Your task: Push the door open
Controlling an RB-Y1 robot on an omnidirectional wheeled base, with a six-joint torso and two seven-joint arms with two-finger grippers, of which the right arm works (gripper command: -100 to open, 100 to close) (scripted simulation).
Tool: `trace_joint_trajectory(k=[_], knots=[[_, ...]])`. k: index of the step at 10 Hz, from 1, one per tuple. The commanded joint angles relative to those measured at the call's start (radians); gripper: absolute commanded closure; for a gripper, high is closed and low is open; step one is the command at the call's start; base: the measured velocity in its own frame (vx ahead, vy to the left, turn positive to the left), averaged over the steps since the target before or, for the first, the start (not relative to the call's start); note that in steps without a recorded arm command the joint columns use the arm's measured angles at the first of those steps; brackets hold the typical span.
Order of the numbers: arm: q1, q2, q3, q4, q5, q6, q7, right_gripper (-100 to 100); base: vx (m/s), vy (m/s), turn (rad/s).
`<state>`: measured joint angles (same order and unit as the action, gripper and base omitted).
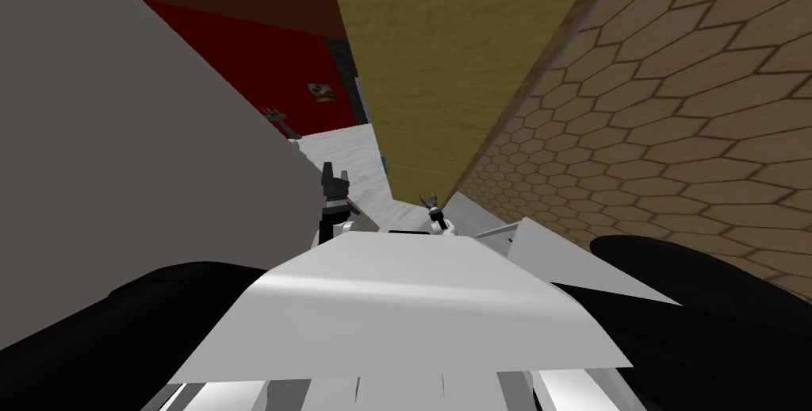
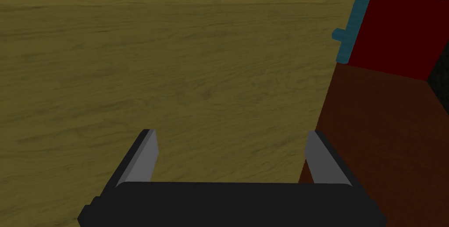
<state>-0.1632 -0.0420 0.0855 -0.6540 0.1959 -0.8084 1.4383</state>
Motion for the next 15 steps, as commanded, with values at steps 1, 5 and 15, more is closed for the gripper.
trace_joint_trajectory(k=[1, 5, 15], knots=[[-0.011, -0.011, 0.033, 0.013, 0.000, -0.012, -0.009, -100, 0.197, -0.111, -0.313], [-0.023, -0.032, 0.102, 0.021, 0.001, -0.026, -0.027, -100, 0.219, -0.046, -0.212], [-0.056, -0.066, 0.288, 0.041, 0.003, -0.065, -0.075, -100, 0.161, 0.019, -0.220]])
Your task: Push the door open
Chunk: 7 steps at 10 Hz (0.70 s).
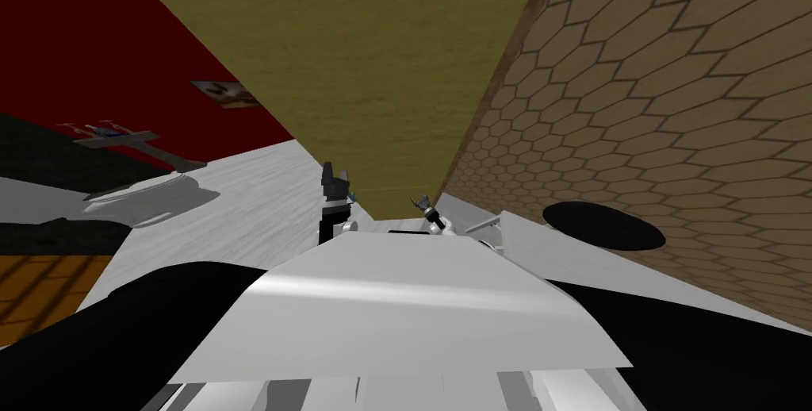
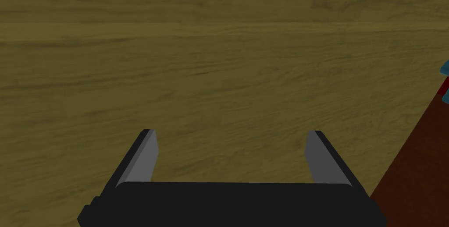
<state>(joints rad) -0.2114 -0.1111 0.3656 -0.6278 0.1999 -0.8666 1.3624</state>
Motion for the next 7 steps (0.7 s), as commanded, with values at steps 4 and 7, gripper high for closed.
trace_joint_trajectory(k=[4, 7], knots=[[-0.024, -0.007, 0.099, 0.024, 0.001, -0.026, -0.023, -100, 0.147, 0.066, -0.219], [-0.034, -0.011, 0.158, 0.030, 0.001, -0.038, -0.039, -100, 0.103, 0.093, -0.224]])
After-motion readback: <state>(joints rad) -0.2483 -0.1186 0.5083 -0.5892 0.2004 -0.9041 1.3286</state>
